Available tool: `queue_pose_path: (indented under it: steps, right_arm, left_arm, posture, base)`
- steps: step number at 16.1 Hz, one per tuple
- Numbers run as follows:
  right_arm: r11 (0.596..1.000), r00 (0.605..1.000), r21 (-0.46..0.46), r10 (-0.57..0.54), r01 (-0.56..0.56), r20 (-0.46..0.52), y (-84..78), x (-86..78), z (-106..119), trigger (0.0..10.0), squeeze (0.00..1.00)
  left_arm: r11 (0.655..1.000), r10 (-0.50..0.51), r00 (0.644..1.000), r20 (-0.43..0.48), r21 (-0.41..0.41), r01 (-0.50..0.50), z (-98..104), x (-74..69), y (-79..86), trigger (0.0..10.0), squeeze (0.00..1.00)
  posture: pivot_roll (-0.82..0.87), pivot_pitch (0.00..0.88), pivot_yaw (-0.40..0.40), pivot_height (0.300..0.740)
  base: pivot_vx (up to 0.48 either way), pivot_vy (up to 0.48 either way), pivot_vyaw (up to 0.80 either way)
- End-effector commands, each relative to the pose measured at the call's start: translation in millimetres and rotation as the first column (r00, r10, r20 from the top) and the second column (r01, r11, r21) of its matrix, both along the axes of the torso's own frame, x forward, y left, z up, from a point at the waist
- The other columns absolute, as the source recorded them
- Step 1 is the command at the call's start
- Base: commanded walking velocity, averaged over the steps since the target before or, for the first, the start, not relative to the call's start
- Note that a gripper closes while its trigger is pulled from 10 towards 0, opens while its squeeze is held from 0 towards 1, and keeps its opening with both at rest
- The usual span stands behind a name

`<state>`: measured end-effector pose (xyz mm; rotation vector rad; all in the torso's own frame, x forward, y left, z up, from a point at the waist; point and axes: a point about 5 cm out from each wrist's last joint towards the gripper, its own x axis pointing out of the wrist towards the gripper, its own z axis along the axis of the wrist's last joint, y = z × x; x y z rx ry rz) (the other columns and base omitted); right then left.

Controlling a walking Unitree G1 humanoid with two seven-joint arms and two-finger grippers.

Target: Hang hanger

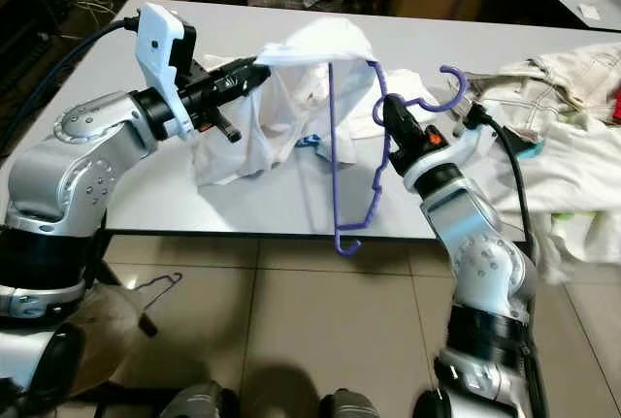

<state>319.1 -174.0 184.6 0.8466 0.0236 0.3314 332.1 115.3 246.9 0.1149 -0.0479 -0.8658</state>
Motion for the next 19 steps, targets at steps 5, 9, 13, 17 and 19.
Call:
queue_pose_path:
  steps: [5,9,13,17,19]
  right_arm:
    - [0.983,0.995,0.169,0.084,-0.075,-0.049,19.2,20.6,5.5,10.0,0.00]
    - [0.963,0.998,0.270,0.023,-0.008,-0.052,17.0,33.7,8.8,10.0,0.00]
    - [0.941,0.998,0.337,-0.003,0.025,-0.064,22.8,47.8,15.1,10.0,0.00]
    - [0.945,0.996,0.321,-0.038,0.063,-0.082,25.1,56.9,14.6,10.0,0.00]
    - [0.941,0.994,0.327,-0.060,0.086,-0.089,25.2,60.5,14.9,10.0,0.00]
  left_arm:
    - [0.995,-0.093,0.995,0.032,0.031,0.092,-0.5,-7.9,-9.1,0.0,0.00]
    - [0.984,-0.179,0.983,0.035,0.014,0.179,5.0,-15.8,-14.9,0.0,0.00]
    - [0.966,-0.252,0.967,-0.035,0.057,0.253,-7.7,-21.7,-20.6,0.0,0.00]
    - [0.939,-0.335,0.940,-0.070,0.053,0.339,-10.1,-31.8,-23.2,0.0,0.00]
    - [0.918,-0.386,0.915,-0.116,0.046,0.393,-12.2,-38.2,-22.5,0.0,0.00]
  posture:
    - [-0.07,0.000,-0.024,0.740]
    - [-0.06,0.000,-0.032,0.740]
    - [-0.06,0.000,-0.026,0.740]
    - [-0.06,0.000,-0.022,0.740]
    - [-0.06,0.000,-0.024,0.740]
  base:
    - [0.000,0.000,0.00]
    - [0.000,0.000,0.00]
    - [0.000,0.000,0.00]
    - [0.000,0.000,0.00]
    - [0.000,0.000,0.00]
